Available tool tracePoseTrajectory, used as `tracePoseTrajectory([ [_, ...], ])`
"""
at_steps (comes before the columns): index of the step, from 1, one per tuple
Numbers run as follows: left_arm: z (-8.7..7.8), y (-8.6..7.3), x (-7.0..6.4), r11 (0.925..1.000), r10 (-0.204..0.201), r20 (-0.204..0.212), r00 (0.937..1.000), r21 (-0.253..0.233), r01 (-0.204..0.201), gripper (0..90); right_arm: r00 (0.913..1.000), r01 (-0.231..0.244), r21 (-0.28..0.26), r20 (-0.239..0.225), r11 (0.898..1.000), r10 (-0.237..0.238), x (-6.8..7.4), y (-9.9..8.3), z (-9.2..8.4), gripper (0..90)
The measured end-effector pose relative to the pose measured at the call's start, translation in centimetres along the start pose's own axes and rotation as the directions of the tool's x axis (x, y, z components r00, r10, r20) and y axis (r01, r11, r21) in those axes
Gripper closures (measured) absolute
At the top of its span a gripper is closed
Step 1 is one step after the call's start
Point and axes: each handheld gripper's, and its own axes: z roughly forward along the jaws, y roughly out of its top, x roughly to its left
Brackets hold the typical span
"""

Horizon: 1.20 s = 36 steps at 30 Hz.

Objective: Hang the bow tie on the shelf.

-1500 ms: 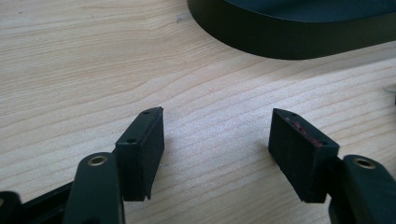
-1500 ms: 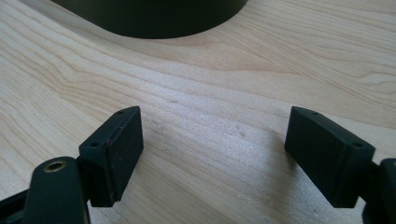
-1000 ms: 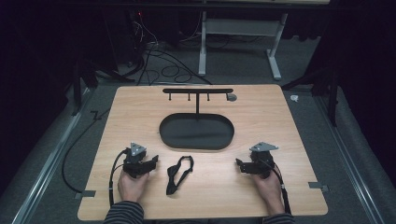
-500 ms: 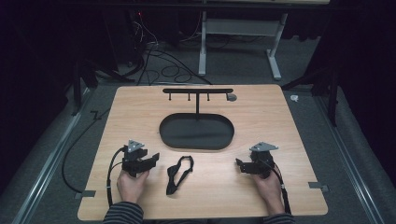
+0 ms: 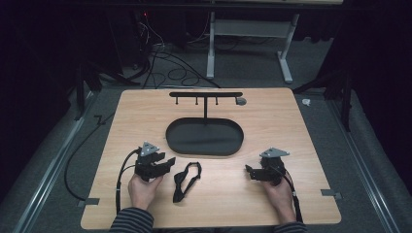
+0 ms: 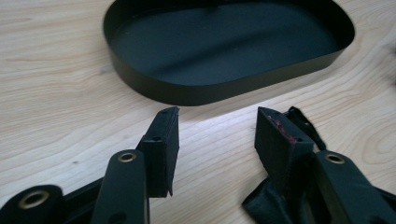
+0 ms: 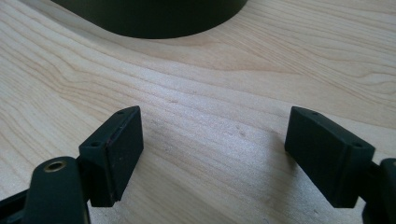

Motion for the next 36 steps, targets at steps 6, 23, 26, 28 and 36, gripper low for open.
tracePoseTrajectory([
  [6, 0.4, 0.3, -1.1, 0.9987, 0.051, 0.023, 0.9984, 0.003, -0.051, 55.3, 1.0, 0.0, 0.0, 0.0, 1.0, 0.0, 0.0, 0.0, 0.0, 20.7],
  [23, 2.8, 0.8, -3.2, 0.993, 0.102, 0.051, 0.9935, 0.054, -0.105, 57.9, 1.0, 0.003, -0.002, -0.001, 1.0, -0.003, 0.0, 0.0, 0.0, 20.7],
  [26, 3.2, 0.7, -3.8, 0.9899, 0.119, 0.051, 0.9915, 0.071, -0.123, 57.6, 1.0, 0.004, 0.0, -0.001, 1.0, -0.004, 0.0, 0.0, 0.0, 20.7],
  [28, 3.5, 0.7, -4.0, 0.9888, 0.123, 0.05, 0.9911, 0.079, -0.127, 57.6, 1.0, 0.005, -0.001, -0.001, 1.0, -0.005, 0.0, 0.0, 0.0, 20.6],
  [36, 5.2, 0.6, -4.5, 0.9783, 0.141, 0.049, 0.9888, 0.146, -0.147, 59.2, 1.0, 0.007, -0.001, -0.005, 1.0, -0.007, 0.0, 0.0, 0.0, 20.6],
])
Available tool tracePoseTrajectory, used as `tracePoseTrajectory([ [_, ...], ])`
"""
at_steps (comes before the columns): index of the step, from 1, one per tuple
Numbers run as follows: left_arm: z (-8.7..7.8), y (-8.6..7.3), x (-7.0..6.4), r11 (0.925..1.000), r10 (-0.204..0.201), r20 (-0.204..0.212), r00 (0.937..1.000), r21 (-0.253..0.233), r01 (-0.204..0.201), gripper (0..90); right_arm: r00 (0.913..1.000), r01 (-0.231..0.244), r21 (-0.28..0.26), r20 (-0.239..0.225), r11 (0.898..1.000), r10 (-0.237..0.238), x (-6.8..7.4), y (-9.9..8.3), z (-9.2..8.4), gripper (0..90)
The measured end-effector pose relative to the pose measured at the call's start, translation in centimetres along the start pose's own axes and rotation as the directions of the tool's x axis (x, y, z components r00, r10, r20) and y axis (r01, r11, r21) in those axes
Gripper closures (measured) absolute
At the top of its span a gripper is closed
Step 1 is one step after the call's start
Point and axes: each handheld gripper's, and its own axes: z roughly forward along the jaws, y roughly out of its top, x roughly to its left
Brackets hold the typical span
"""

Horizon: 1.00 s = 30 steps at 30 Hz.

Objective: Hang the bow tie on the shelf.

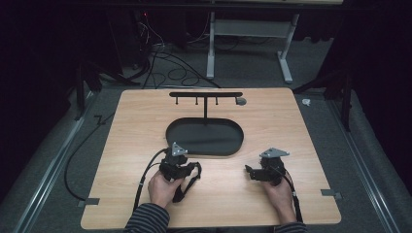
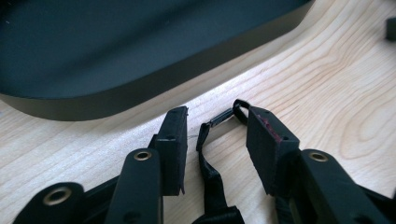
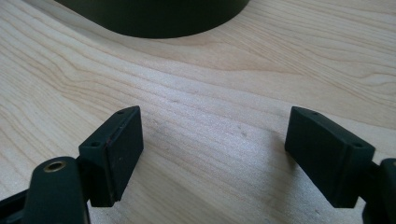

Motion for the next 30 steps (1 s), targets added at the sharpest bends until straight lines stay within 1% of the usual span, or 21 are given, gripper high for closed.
tracePoseTrajectory([
  [3, 0.5, -0.1, 0.1, 0.9998, -0.01, -0.004, 0.9999, 0.016, 0.01, 61.5, 1.0, 0.001, -0.001, 0.0, 1.0, -0.001, 0.0, 0.0, 0.0, 20.6],
  [5, 0.7, -0.1, 0.3, 0.9995, -0.017, -0.004, 0.9998, 0.025, 0.017, 64.6, 1.0, -0.001, 0.0, 0.0, 1.0, 0.001, 0.0, 0.0, 0.0, 20.6],
  [8, 1.2, -0.2, 0.3, 0.9986, -0.005, -0.013, 0.9999, 0.053, 0.005, 68.3, 1.0, 0.001, -0.001, 0.0, 1.0, -0.001, 0.0, 0.0, 0.0, 20.6],
  [12, 1.2, -0.2, 0.3, 0.9984, 0.008, -0.024, 0.9997, 0.055, -0.007, 73.8, 1.0, 0.0, -0.001, 0.0, 1.0, 0.0, 0.0, 0.0, 0.0, 20.6],
  [14, 1.2, -0.2, 0.3, 0.9983, 0.023, -0.037, 0.999, 0.055, -0.021, 77.3, 1.0, 0.001, -0.001, 0.0, 1.0, -0.001, 0.0, 0.0, 0.0, 20.6],
  [19, 1.2, -0.2, 0.1, 0.9982, 0.023, -0.036, 0.9991, 0.057, -0.021, 84.4, 1.0, 0.001, -0.001, 0.001, 1.0, -0.001, 0.0, 0.0, 0.0, 20.6],
  [22, 1.2, -0.2, 0.1, 0.998, 0.019, -0.033, 0.9993, 0.06, -0.017, 86.3, 1.0, 0.0, -0.001, 0.001, 1.0, 0.0, 0.0, 0.0, 0.0, 20.6],
  [24, 1.1, -0.1, 0.3, 0.9986, 0.007, -0.026, 0.9996, 0.052, -0.006, 86.4, 1.0, 0.0, -0.001, 0.001, 1.0, 0.0, 0.0, 0.0, 0.0, 20.6],
  [27, 0.4, 0.2, 0.6, 0.9995, -0.031, -0.004, 0.9995, 0.011, 0.031, 86.6, 1.0, 0.0, -0.001, 0.001, 1.0, 0.0, 0.0, 0.0, 0.0, 20.6],
  [30, -0.7, 0.5, 0.8, 0.999, -0.04, 0.009, 0.9992, -0.019, 0.04, 86.7, 1.0, 0.0, -0.001, 0.001, 1.0, 0.0, 0.0, 0.0, 0.0, 20.6],
])
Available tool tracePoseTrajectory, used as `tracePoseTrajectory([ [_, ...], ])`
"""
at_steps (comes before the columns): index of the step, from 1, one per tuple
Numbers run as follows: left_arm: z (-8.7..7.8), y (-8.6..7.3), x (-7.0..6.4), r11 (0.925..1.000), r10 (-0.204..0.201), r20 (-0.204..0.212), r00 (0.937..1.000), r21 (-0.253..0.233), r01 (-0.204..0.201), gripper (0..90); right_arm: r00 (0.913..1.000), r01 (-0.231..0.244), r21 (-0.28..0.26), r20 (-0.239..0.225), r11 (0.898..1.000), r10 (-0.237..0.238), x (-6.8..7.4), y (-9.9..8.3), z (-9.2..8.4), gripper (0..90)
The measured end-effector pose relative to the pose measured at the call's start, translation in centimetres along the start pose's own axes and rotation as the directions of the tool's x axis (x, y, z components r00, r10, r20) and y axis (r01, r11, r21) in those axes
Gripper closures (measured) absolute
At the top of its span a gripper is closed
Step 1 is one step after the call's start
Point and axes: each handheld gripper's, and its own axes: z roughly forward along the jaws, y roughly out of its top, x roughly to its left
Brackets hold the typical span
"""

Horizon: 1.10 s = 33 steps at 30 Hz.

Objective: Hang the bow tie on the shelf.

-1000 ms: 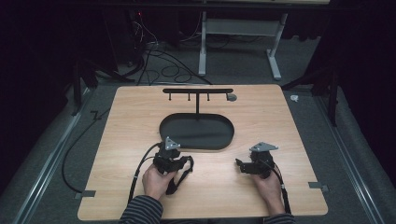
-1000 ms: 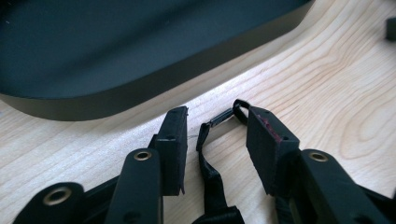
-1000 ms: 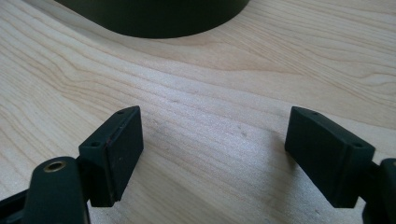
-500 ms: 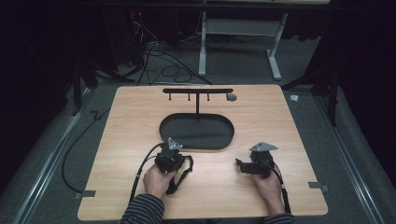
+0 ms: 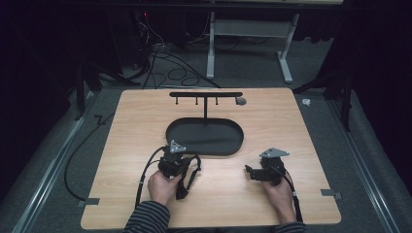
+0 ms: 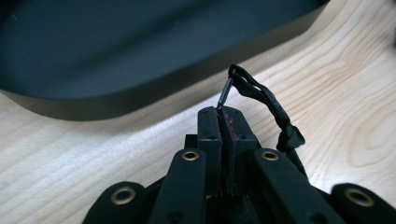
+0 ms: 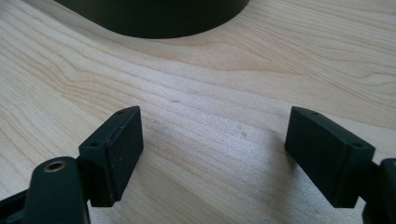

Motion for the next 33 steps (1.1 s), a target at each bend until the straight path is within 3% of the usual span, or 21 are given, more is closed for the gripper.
tracePoseTrajectory([
  [10, -3.4, 1.5, -0.5, 0.9954, 0.047, -0.008, 0.9989, -0.084, -0.047, 86.7, 1.0, 0.0, 0.0, 0.001, 1.0, 0.0, 0.0, 0.0, 0.0, 20.7],
  [18, -6.0, 3.3, -1.5, 0.9818, 0.114, -0.039, 0.9928, -0.149, -0.118, 86.7, 1.0, 0.0, 0.0, 0.0, 1.0, 0.0, 0.0, 0.0, 0.0, 20.7],
  [22, -6.5, 4.3, -1.7, 0.976, 0.133, -0.051, 0.9898, -0.167, -0.14, 86.7, 1.0, -0.001, 0.0, 0.001, 1.0, 0.001, 0.0, 0.0, 0.0, 20.7],
  [33, -6.7, 6.6, -1.4, 0.9692, 0.15, -0.062, 0.9868, -0.188, -0.159, 86.7, 1.0, 0.003, 0.0, 0.0, 1.0, -0.003, 0.0, 0.0, 0.0, 20.7],
])
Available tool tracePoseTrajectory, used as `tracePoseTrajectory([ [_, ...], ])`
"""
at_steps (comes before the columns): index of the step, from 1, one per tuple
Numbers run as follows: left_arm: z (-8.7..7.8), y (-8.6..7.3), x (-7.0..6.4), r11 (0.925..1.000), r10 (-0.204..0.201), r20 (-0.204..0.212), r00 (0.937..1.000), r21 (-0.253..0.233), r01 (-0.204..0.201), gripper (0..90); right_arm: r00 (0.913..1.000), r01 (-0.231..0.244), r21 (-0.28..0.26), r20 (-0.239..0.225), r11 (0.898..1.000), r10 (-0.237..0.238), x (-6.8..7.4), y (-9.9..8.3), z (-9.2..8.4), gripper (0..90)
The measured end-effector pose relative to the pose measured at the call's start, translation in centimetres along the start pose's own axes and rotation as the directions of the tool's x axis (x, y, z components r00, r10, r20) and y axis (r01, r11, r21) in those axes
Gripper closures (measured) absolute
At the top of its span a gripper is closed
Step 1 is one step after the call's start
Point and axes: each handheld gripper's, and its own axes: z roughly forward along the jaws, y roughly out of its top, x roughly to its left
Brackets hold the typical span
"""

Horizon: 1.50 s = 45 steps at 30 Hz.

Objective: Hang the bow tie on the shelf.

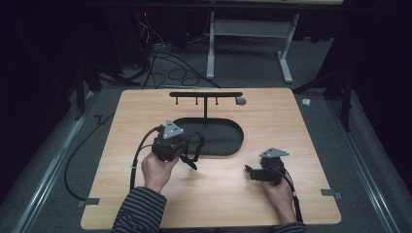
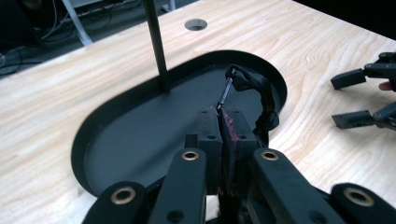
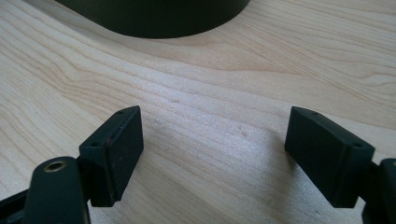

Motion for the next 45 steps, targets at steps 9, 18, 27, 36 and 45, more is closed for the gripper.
tracePoseTrajectory([
  [9, 0.6, 1.7, 0.9, 0.9999, 0.011, -0.005, 0.9999, -0.01, -0.011, 86.8, 1.0, 0.001, 0.0, -0.002, 1.0, -0.001, 0.0, 0.0, 0.0, 20.7],
  [18, 1.2, 2.9, 1.7, 0.9999, 0.005, -0.002, 1.0, -0.011, -0.005, 86.8, 1.0, 0.0, 0.001, -0.002, 1.0, 0.0, 0.0, 0.0, 0.0, 20.7],
  [27, 1.6, 4.1, 2.4, 0.9998, -0.001, -0.017, 0.9999, -0.021, 0.001, 86.8, 1.0, 0.0, 0.001, -0.001, 1.0, 0.0, 0.0, 0.0, 0.0, 20.7],
  [36, 2.3, 5.3, 2.7, 0.9992, 0.001, -0.034, 0.9994, -0.04, -0.003, 86.8, 1.0, -0.001, 0.002, -0.001, 1.0, 0.001, 0.0, 0.0, 0.0, 20.7],
  [45, 3.1, 5.9, 3.8, 0.9978, -0.041, -0.057, 0.9975, -0.055, 0.038, 87.0, 1.0, -0.002, 0.002, -0.002, 1.0, 0.002, 0.0, 0.0, 0.0, 20.7],
])
